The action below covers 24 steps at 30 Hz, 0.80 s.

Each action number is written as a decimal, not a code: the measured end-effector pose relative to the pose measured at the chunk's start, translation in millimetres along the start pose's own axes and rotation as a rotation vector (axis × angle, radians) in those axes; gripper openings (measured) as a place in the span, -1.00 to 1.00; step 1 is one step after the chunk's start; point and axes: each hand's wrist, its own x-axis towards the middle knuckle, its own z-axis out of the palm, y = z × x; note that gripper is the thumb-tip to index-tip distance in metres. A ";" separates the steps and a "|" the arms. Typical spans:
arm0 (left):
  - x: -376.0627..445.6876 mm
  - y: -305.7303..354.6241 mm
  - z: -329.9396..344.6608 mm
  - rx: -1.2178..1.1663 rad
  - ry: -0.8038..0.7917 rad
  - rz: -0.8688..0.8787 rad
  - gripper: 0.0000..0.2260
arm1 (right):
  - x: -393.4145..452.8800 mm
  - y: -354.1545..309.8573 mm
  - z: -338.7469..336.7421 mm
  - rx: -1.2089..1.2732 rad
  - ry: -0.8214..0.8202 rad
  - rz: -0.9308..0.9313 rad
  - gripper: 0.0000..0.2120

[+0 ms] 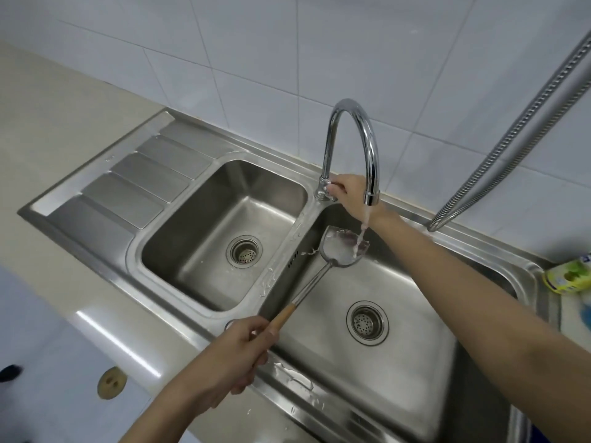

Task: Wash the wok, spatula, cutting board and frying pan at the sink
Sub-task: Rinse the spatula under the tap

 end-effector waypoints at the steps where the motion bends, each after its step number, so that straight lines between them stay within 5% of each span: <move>1: -0.2 0.2 0.4 0.009 -0.002 -0.003 -0.76 | -15.4 -4.1 -4.3 0.083 0.013 0.015 -0.76; 5: -4.0 4.1 6.8 0.028 -0.016 0.002 -0.74 | -75.0 25.6 14.4 0.085 0.299 0.325 -0.73; 9: -6.4 7.3 15.1 0.069 -0.029 0.025 -0.74 | -143.2 40.8 46.8 0.619 0.406 0.730 -0.68; 15: -9.6 4.7 22.3 0.098 -0.025 0.030 -0.78 | -192.8 22.7 63.9 0.929 0.305 0.711 -0.85; 24: -11.7 -13.5 16.9 0.252 -0.029 0.191 -0.94 | -184.5 9.9 63.1 0.862 0.284 0.718 -0.91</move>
